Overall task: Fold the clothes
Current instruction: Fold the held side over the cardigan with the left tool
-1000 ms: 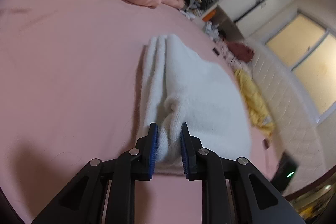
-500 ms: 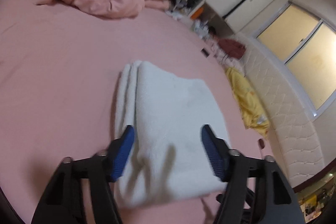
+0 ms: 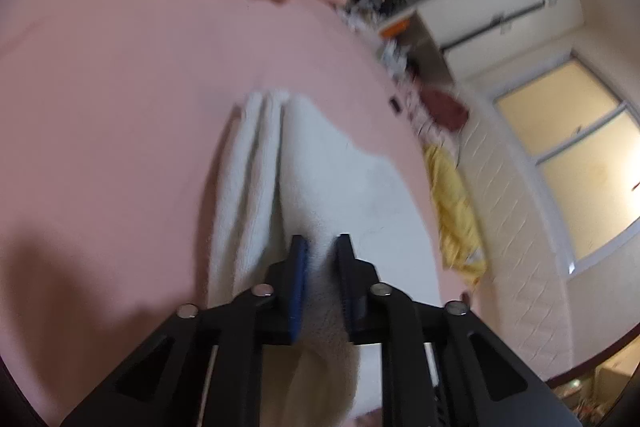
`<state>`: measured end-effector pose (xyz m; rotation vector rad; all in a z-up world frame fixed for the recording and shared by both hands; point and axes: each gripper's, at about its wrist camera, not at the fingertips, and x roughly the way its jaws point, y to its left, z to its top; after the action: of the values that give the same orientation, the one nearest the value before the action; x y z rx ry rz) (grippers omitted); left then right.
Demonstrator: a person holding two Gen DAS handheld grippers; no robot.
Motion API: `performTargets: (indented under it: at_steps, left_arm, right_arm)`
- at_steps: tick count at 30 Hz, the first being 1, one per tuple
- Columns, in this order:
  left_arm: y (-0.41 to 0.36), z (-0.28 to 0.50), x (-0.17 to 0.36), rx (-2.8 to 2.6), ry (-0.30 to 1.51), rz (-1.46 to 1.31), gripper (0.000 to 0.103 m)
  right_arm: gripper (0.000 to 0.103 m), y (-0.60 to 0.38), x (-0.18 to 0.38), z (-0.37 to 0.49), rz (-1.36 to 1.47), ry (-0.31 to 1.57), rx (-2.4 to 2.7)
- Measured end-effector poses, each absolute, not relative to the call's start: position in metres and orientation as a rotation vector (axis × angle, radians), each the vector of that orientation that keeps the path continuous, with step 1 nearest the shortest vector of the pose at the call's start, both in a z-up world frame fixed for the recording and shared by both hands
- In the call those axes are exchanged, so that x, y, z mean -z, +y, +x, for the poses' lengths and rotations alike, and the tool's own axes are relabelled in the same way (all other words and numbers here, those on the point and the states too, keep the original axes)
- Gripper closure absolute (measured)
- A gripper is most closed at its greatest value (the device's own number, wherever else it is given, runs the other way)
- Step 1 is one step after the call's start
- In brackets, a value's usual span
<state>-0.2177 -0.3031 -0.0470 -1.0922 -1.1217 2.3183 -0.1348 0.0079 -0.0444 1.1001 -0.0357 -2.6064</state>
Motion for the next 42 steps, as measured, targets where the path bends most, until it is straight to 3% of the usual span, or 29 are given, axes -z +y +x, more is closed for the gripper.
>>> performTargets:
  at_steps: [4, 7, 11, 13, 15, 16, 17, 21, 26, 27, 34, 36, 37, 42]
  left_arm:
    - [-0.312, -0.206, 0.056, -2.386, -1.126, -1.097, 0.092]
    - [-0.32, -0.196, 0.061, -2.472, -1.156, -1.106, 0.102]
    - [-0.331, -0.191, 0.075, -2.431, -1.243, -1.167, 0.102]
    - [-0.33, -0.186, 0.067, -2.458, -1.202, -1.141, 0.099]
    - [-0.329, -0.186, 0.055, -2.423, -1.175, -1.111, 0.077]
    - [-0.328, -0.188, 0.049, -2.386, -1.183, -1.089, 0.048]
    - [-0.327, -0.193, 0.044, -2.348, -1.204, -1.053, 0.033]
    - [-0.315, -0.228, 0.032, -2.235, -1.232, -1.042, 0.033]
    - [-0.304, -0.267, 0.045, -2.147, -1.247, -1.205, 0.042]
    - [-0.301, -0.269, 0.046, -2.129, -1.243, -1.208, 0.045]
    - [-0.286, -0.274, 0.047, -2.028, -1.23, -1.239, 0.048]
    - [-0.283, -0.275, 0.047, -2.054, -1.189, -1.244, 0.06]
    - [-0.282, -0.277, 0.048, -2.081, -1.157, -1.269, 0.083]
    - [-0.287, -0.275, 0.053, -2.04, -1.21, -1.256, 0.087]
  right_arm:
    - [0.071, 0.005, 0.056, -0.133, 1.129, -0.003, 2.607]
    - [0.072, 0.007, 0.064, -0.132, 1.161, -0.012, 2.593]
    - [0.071, 0.012, 0.066, -0.131, 1.154, -0.029, 2.581]
    - [0.068, 0.018, 0.068, -0.136, 1.189, -0.095, 2.539]
    - [0.05, 0.021, 0.06, -0.127, 1.175, -0.079, 2.574]
    - [0.04, 0.022, 0.058, -0.123, 1.17, -0.079, 2.58]
    - [0.038, 0.024, 0.055, -0.118, 1.153, -0.095, 2.58]
    - [0.037, 0.025, 0.053, -0.109, 1.151, -0.164, 2.554]
    - [0.037, 0.027, 0.057, -0.113, 1.192, -0.198, 2.532]
    - [0.037, 0.029, 0.057, -0.114, 1.196, -0.208, 2.533]
    - [0.037, 0.038, 0.06, -0.117, 1.228, -0.254, 2.537]
    - [0.037, 0.039, 0.061, -0.119, 1.241, -0.272, 2.527]
    - [0.037, 0.039, 0.062, -0.119, 1.248, -0.273, 2.524]
    - [0.037, 0.036, 0.058, -0.123, 1.234, -0.28, 2.539]
